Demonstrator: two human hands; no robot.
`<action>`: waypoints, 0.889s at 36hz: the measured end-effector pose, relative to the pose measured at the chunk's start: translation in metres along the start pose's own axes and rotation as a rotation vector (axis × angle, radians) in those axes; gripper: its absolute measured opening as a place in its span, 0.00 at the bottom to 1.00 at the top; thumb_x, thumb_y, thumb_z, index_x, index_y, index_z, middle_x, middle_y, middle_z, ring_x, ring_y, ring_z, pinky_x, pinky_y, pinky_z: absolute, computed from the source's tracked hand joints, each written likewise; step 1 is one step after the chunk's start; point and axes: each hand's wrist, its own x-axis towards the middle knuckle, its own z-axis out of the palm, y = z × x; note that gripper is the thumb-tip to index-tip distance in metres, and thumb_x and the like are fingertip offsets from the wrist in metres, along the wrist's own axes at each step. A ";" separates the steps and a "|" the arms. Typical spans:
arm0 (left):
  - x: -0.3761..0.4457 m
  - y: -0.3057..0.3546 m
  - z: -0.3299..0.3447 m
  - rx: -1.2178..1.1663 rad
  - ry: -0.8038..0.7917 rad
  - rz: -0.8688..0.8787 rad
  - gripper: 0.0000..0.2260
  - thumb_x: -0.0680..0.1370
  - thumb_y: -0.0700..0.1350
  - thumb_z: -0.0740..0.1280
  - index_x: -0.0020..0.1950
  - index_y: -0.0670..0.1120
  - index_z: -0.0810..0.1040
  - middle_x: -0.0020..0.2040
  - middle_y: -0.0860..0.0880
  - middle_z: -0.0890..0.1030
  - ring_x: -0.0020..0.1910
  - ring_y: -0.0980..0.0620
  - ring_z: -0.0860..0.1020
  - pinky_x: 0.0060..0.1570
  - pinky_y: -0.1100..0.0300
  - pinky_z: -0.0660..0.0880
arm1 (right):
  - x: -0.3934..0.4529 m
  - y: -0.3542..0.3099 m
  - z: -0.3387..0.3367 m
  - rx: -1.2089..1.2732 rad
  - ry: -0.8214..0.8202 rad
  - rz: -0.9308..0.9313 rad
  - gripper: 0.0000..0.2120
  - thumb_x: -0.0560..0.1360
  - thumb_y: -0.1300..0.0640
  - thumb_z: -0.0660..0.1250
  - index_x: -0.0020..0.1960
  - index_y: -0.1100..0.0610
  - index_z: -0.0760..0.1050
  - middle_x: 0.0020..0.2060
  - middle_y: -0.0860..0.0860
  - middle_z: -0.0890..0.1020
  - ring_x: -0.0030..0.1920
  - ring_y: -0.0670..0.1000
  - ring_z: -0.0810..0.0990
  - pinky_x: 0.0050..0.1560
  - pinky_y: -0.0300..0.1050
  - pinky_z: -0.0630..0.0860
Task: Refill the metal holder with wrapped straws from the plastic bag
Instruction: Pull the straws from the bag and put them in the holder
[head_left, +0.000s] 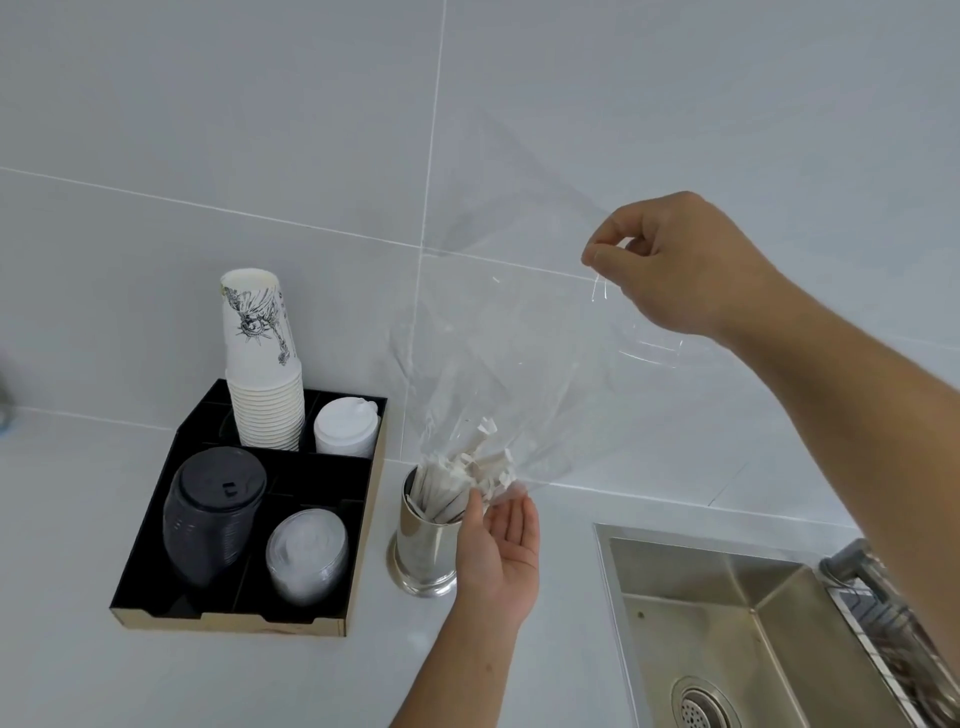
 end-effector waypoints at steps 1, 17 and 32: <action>-0.002 -0.001 0.000 0.001 -0.004 -0.004 0.16 0.79 0.49 0.66 0.56 0.36 0.78 0.43 0.42 0.86 0.46 0.49 0.83 0.40 0.58 0.83 | -0.002 0.001 -0.002 0.002 0.005 0.006 0.07 0.76 0.54 0.64 0.43 0.51 0.80 0.26 0.45 0.76 0.23 0.46 0.70 0.28 0.39 0.68; -0.023 -0.009 0.000 0.056 -0.054 0.006 0.15 0.79 0.46 0.67 0.59 0.36 0.77 0.49 0.42 0.85 0.48 0.49 0.84 0.40 0.58 0.83 | -0.035 0.006 -0.038 0.027 0.093 0.032 0.07 0.76 0.53 0.64 0.43 0.52 0.80 0.25 0.49 0.75 0.24 0.48 0.70 0.29 0.39 0.69; -0.039 -0.029 0.007 0.206 -0.061 0.056 0.06 0.80 0.43 0.66 0.48 0.41 0.77 0.39 0.45 0.86 0.38 0.53 0.85 0.39 0.59 0.83 | -0.078 0.031 -0.079 0.087 0.189 0.104 0.07 0.76 0.53 0.64 0.42 0.49 0.80 0.21 0.45 0.74 0.22 0.46 0.71 0.29 0.38 0.69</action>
